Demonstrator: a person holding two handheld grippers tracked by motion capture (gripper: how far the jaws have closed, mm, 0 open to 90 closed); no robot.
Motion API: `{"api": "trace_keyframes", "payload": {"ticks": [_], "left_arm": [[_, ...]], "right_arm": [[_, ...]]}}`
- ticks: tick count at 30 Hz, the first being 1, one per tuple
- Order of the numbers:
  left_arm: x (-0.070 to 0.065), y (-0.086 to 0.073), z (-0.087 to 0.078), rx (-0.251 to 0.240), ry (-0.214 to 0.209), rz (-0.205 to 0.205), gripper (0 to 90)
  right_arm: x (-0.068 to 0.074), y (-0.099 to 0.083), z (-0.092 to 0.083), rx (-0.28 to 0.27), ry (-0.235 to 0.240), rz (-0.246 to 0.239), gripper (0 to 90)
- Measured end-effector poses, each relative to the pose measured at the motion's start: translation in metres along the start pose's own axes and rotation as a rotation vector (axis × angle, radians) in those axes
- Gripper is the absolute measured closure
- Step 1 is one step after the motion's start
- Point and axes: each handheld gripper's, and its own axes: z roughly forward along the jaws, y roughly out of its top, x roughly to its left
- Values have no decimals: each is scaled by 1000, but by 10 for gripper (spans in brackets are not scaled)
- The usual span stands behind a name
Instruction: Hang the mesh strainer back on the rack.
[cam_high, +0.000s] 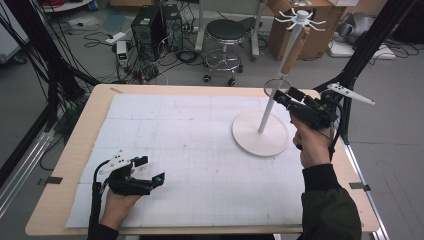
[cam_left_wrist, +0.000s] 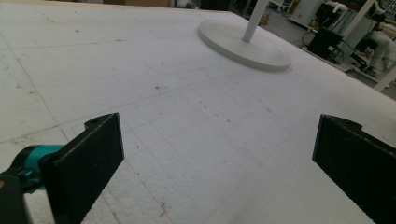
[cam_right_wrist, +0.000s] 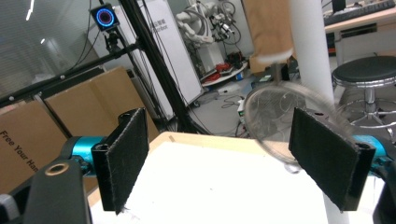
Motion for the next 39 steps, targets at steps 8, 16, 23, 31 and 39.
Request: {"api": "trace_keyframes", "payload": {"ticks": [8,16,23,31,39], "left_arm": [[-1,0,1,3,0,1,27],[-1,0,1,3,1,1,27],[-2,0,2,4,-1,2,27],[-2,0,1,3,-4,2,27],[-2,0,2,3,-3,2,27]], "right_arm": [[4,-21,-1,41,2,-18,196],[3,-41,-2,67,29,5,195],[1,-50,-2,82,29,13,195],[5,-68,-1,120,34,-11,194],[3,-85,1,172,29,-35,182]]}}
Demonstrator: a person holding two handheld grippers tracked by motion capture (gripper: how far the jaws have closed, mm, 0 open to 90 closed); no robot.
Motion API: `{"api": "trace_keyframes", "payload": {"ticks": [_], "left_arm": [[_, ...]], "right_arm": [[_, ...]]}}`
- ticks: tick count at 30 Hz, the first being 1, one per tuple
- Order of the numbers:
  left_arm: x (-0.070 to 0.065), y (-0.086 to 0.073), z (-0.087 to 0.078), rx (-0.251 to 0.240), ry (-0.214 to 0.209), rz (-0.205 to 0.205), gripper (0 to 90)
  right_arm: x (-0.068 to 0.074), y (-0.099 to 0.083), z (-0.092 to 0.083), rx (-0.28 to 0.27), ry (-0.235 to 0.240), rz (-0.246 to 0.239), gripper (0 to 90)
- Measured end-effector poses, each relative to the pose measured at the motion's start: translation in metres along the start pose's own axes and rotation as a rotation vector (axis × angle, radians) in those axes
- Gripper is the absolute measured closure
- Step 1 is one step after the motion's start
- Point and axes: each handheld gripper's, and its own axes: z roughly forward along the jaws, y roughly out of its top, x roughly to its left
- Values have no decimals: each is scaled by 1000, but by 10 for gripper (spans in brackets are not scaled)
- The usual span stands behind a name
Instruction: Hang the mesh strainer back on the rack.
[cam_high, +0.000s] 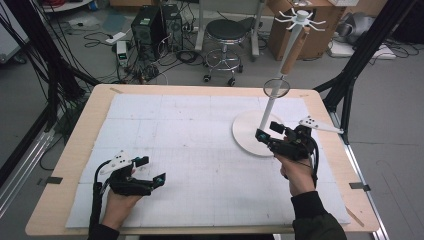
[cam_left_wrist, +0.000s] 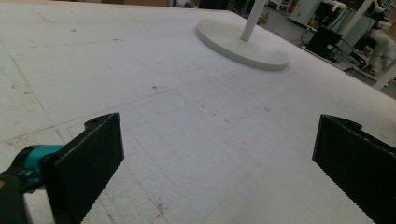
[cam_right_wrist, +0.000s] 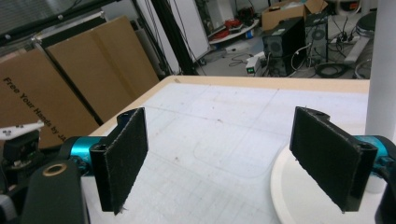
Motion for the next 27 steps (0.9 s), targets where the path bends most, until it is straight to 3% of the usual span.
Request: {"api": "trace_keyframes", "payload": {"ticks": [10,14,17,27], "left_arm": [[0,0,0,2,-2,3,26],[-1,0,0,1,-3,2,27],[-1,0,1,1,-1,3,27],[-1,-1,2,10,-3,5,27]], "right_arm": [[4,-5,-3,16,6,-29,177],[-3,-16,-5,23,-16,-2,180],[-7,-24,-5,71,-34,15,181],[-17,-50,-11,114,-45,58,181]]}}
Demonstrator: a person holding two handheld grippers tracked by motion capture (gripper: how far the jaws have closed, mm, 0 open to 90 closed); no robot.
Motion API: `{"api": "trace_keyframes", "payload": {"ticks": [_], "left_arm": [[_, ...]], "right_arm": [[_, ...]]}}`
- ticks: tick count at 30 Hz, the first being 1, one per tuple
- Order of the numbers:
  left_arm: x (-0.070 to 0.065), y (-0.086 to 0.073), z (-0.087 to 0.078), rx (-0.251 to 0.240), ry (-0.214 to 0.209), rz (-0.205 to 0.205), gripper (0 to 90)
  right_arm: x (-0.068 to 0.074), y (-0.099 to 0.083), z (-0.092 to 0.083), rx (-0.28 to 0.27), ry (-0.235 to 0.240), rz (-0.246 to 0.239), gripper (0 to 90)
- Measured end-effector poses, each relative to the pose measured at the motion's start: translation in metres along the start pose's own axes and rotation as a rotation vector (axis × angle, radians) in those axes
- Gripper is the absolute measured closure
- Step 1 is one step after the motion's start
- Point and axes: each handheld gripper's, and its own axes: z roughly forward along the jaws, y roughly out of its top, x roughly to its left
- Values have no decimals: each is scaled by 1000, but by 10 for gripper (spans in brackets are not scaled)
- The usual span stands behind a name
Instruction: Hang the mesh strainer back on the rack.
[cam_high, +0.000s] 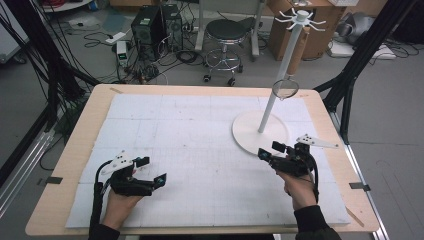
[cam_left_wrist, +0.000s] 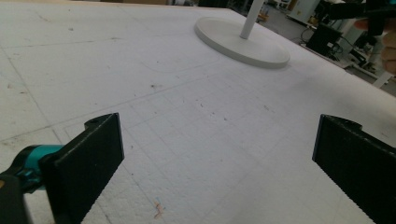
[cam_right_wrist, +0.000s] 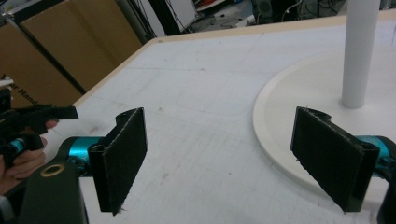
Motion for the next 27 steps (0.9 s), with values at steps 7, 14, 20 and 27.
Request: {"api": "trace_keyframes", "payload": {"ticks": [7,14,20,27], "left_arm": [[2,0,0,-4,-10,-18,27],[3,-1,1,-1,-10,-21,27],[4,-1,1,-1,-5,-22,27],[3,-2,2,4,-3,-18,27]], "right_arm": [[-4,-14,3,24,1,-7,180],[-6,-20,7,34,21,-39,166],[-4,-27,11,52,29,-54,163],[-2,-31,8,30,55,-63,162]]}}
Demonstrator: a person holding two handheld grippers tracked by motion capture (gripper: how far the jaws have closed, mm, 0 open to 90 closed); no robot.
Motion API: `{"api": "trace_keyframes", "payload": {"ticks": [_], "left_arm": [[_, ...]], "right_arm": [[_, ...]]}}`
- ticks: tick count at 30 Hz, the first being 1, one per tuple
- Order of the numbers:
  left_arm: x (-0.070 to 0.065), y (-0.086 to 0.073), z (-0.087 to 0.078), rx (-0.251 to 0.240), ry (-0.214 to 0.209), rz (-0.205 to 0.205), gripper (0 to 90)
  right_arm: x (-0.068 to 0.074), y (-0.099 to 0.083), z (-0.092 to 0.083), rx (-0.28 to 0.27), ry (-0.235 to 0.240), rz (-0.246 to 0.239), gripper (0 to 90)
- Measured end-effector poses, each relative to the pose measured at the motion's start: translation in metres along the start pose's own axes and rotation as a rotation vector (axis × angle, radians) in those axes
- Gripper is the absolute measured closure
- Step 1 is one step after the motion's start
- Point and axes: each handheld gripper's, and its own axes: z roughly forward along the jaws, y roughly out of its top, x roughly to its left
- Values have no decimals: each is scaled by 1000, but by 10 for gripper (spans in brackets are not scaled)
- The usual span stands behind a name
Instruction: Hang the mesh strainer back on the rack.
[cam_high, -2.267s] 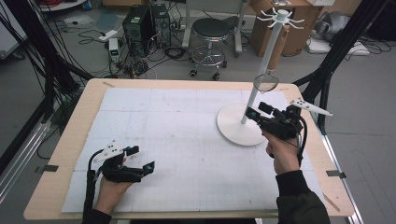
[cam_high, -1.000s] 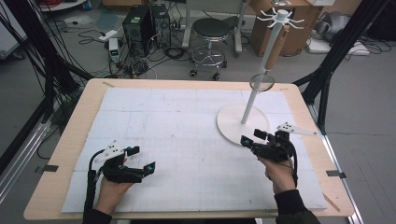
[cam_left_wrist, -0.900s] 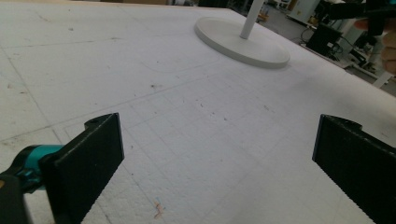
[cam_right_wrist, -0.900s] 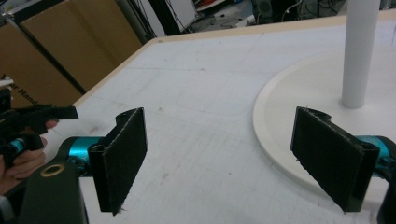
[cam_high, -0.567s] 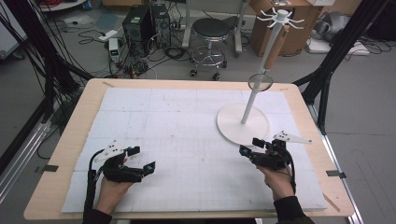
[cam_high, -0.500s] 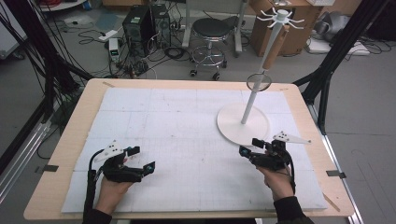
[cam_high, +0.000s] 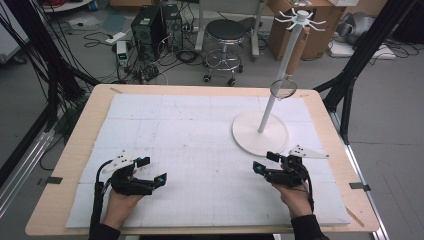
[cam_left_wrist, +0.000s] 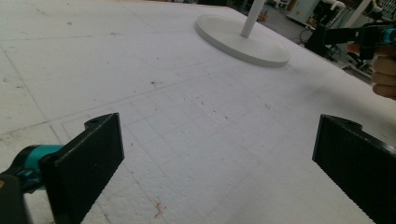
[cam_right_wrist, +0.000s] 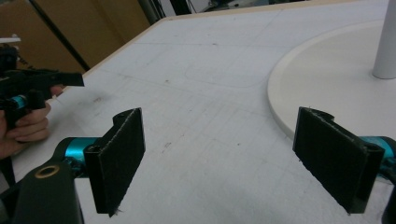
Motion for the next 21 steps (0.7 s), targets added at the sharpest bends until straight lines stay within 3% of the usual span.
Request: {"api": "trace_keyframes", "payload": {"ticks": [10,14,21], "left_arm": [[-1,-1,2,2,-3,0,27],[-1,-1,3,0,-4,2,27],[-2,-1,3,-2,-11,0,27]], "right_arm": [[-3,-6,1,-23,8,-3,163],[-4,-11,4,9,5,-6,163],[-5,-13,4,5,0,2,163]]}}
